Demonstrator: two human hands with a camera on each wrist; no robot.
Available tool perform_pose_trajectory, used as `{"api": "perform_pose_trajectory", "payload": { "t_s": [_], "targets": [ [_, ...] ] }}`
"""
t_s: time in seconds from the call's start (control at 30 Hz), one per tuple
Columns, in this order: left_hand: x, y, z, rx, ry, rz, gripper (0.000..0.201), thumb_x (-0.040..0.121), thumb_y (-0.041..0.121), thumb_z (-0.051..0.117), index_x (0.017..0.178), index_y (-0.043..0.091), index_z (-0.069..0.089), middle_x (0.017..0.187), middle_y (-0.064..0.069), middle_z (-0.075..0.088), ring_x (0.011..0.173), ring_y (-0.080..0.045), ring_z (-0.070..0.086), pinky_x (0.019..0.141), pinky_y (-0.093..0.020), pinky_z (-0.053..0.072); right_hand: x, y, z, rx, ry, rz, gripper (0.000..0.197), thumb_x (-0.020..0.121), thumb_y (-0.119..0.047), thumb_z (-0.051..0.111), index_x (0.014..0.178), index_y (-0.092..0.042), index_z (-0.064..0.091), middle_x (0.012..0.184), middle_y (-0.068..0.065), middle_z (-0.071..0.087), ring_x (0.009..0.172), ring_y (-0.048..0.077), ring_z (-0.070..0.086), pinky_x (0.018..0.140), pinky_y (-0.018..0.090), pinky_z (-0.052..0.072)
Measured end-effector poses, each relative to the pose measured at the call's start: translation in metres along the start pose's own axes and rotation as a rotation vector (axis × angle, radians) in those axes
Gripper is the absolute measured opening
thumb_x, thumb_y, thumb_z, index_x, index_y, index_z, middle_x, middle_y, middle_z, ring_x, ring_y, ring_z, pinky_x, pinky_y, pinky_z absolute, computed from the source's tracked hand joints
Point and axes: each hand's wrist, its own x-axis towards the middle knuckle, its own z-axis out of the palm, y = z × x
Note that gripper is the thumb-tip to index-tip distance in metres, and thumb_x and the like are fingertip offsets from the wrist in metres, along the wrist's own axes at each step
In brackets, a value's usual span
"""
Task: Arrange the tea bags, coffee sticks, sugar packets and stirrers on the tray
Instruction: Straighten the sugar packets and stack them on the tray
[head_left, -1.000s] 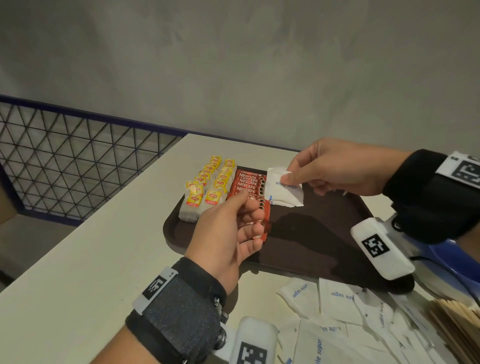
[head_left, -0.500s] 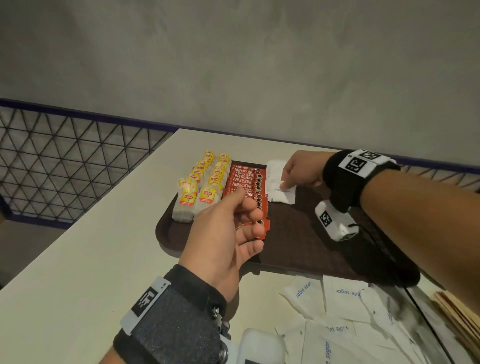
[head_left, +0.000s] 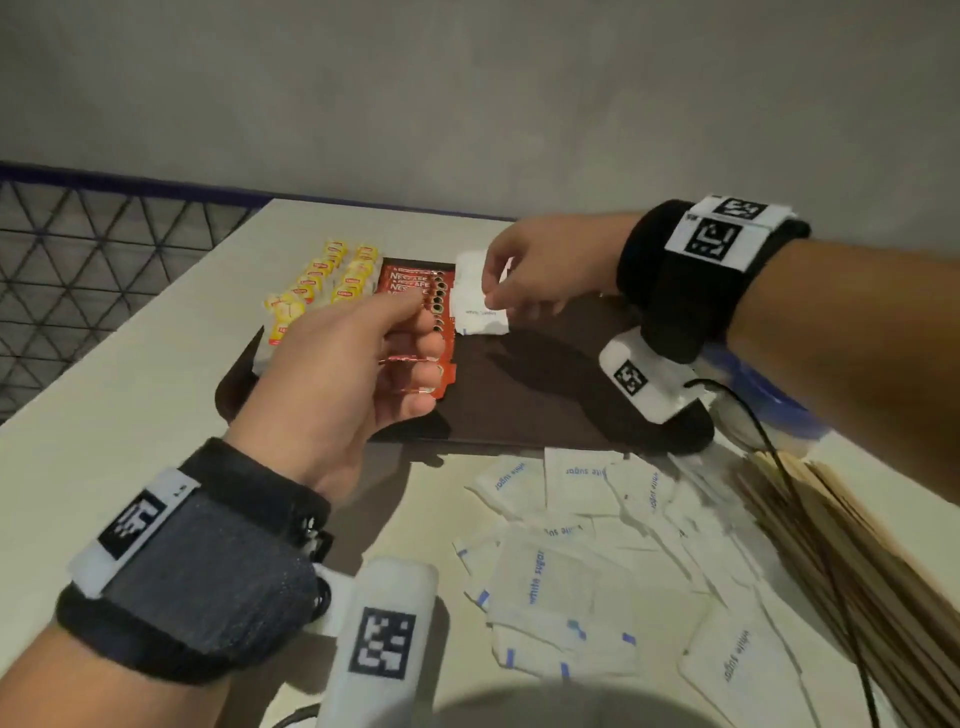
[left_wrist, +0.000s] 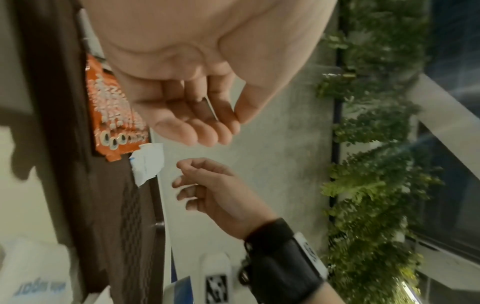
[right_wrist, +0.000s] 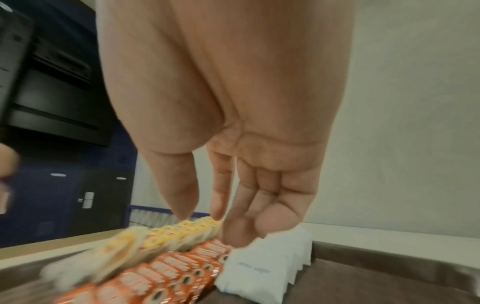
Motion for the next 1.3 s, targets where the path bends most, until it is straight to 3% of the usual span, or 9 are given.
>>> {"api": "perform_pose_trajectory", "payload": {
  "t_s": [0.13, 0.27, 0.4, 0.57, 0.73, 0.93, 1.03, 1.17, 1.3],
  "targets": [
    [-0.011, 0.011, 0.019, 0.202, -0.125, 0.057, 0.020, 0.098, 0.034, 0.062, 0.087, 0.018, 0.067, 0.078, -0.002, 0.070, 0.061, -0.015, 0.061, 0.056, -0.029, 0.050, -0.083, 0.002, -0.008, -0.090, -0.226, -0.007, 0.028, 0.089, -0.046, 0.073, 0.104, -0.023, 0.070, 0.082, -0.004, 0.071, 0.066, 0.009, 0.062, 0.061, 0.024, 0.052],
    [-0.026, 0.023, 0.044, 0.751, -0.303, 0.156, 0.036, 0.085, 0.057, 0.069, 0.094, 0.022, 0.071, 0.086, 0.005, 0.075, 0.070, -0.012, 0.068, 0.061, -0.034, 0.055, -0.146, 0.025, 0.003, -0.320, -0.488, 0.180, 0.069, 0.073, -0.063, 0.080, 0.126, -0.029, 0.052, 0.105, -0.004, 0.065, 0.088, 0.016, 0.069, 0.074, 0.031, 0.062],
    [-0.052, 0.030, 0.062, 1.428, -0.502, 0.192, 0.068, 0.063, 0.084, 0.066, 0.112, 0.037, 0.062, 0.096, 0.016, 0.066, 0.085, -0.004, 0.063, 0.075, -0.031, 0.054, -0.176, 0.045, 0.023, -0.330, -0.435, 0.271, 0.098, 0.056, -0.077, 0.082, 0.135, -0.037, 0.038, 0.109, -0.010, 0.058, 0.091, 0.020, 0.072, 0.078, 0.034, 0.064],
    [-0.081, 0.004, 0.063, 1.927, -0.647, 0.104, 0.121, 0.047, 0.093, 0.068, 0.146, 0.035, 0.029, 0.124, 0.009, 0.047, 0.108, -0.017, 0.056, 0.091, -0.038, 0.054, -0.186, 0.040, 0.053, -0.214, -0.350, 0.289, 0.085, 0.061, -0.064, 0.088, 0.126, -0.026, 0.050, 0.104, -0.001, 0.068, 0.083, 0.024, 0.075, 0.071, 0.040, 0.066],
    [-0.088, -0.021, 0.060, 1.892, -0.570, 0.008, 0.084, 0.062, 0.068, 0.082, 0.130, 0.032, 0.048, 0.120, 0.002, 0.050, 0.098, -0.021, 0.059, 0.084, -0.038, 0.055, -0.190, 0.027, 0.073, -0.265, -0.248, 0.227, 0.062, 0.075, -0.036, 0.087, 0.120, -0.020, 0.048, 0.092, 0.003, 0.064, 0.073, 0.023, 0.073, 0.070, 0.040, 0.065],
    [-0.089, -0.034, 0.070, 1.787, -0.490, 0.129, 0.039, 0.087, 0.034, 0.066, 0.123, 0.022, 0.055, 0.118, -0.009, 0.054, 0.102, -0.027, 0.060, 0.090, -0.040, 0.053, -0.200, 0.014, 0.090, -0.186, -0.037, 0.128, 0.039, 0.090, -0.025, 0.069, 0.123, -0.020, 0.049, 0.105, 0.004, 0.056, 0.087, 0.019, 0.060, 0.074, 0.030, 0.057],
    [-0.090, -0.037, 0.074, 1.745, -0.463, 0.174, 0.041, 0.089, 0.029, 0.064, 0.127, 0.019, 0.052, 0.121, -0.011, 0.057, 0.102, -0.025, 0.055, 0.086, -0.035, 0.050, -0.203, 0.010, 0.092, -0.130, 0.023, 0.084, 0.021, 0.092, -0.018, 0.062, 0.111, -0.018, 0.054, 0.101, 0.003, 0.058, 0.084, 0.018, 0.059, 0.072, 0.030, 0.055],
    [-0.089, -0.036, 0.078, 1.489, -0.423, 0.087, 0.076, 0.081, 0.028, 0.077, 0.143, 0.022, 0.034, 0.127, -0.010, 0.055, 0.112, -0.029, 0.059, 0.088, -0.036, 0.051, -0.206, 0.008, 0.087, 0.234, 0.026, 0.114, 0.034, 0.089, -0.019, 0.072, 0.119, -0.019, 0.058, 0.108, 0.002, 0.066, 0.085, 0.016, 0.070, 0.078, 0.031, 0.062],
    [-0.091, -0.035, 0.080, 1.303, -0.395, 0.031, 0.089, 0.072, 0.025, 0.085, 0.145, 0.029, 0.036, 0.126, -0.007, 0.054, 0.104, -0.026, 0.063, 0.083, -0.036, 0.057, -0.209, 0.005, 0.090, 0.692, 0.023, 0.159, 0.038, 0.088, -0.010, 0.074, 0.123, -0.016, 0.059, 0.107, 0.007, 0.067, 0.090, 0.021, 0.075, 0.082, 0.038, 0.064]
  ]
}}
